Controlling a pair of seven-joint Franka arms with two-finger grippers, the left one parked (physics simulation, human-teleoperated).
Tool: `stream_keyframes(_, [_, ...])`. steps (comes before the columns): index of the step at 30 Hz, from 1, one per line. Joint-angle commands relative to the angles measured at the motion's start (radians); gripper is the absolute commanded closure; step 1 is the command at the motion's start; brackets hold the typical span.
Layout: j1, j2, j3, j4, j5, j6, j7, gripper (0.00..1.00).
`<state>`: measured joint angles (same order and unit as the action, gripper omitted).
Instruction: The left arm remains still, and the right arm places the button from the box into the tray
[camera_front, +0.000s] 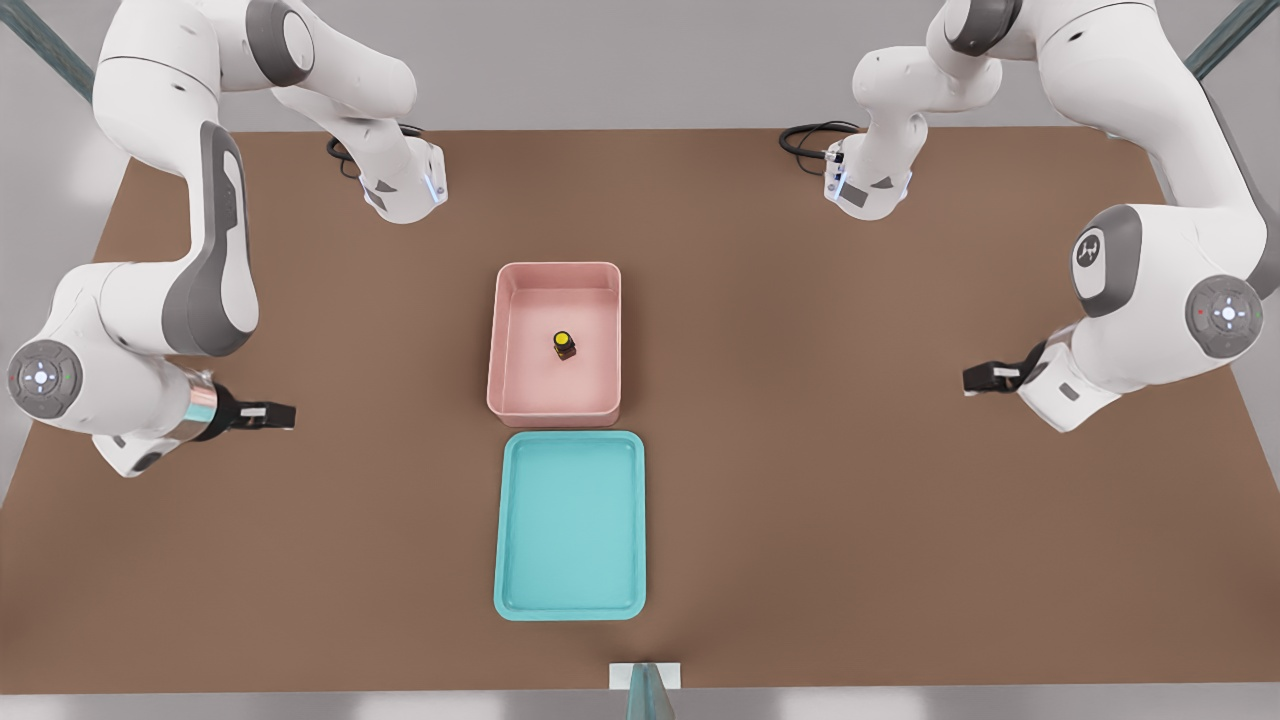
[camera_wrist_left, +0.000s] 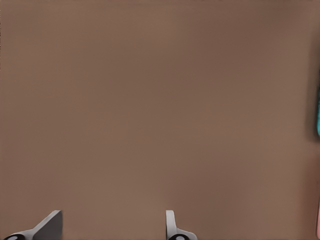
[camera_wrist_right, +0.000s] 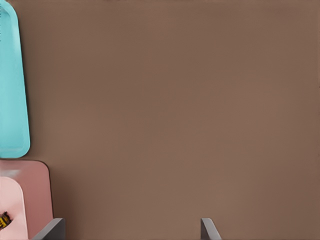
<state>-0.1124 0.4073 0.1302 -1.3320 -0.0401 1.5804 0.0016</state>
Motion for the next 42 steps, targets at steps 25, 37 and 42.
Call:
stream_keyframes(25, [0.617,-0.177,0.066,-0.740,0.132,0.717,1.100,0.00])
stream_keyframes(37, [0.640,-0.039,0.074,-0.806,0.125,0.918,1.097,0.00])
stream_keyframes(42, [0.640,-0.035,0.074,-0.851,0.120,0.955,1.097,0.00])
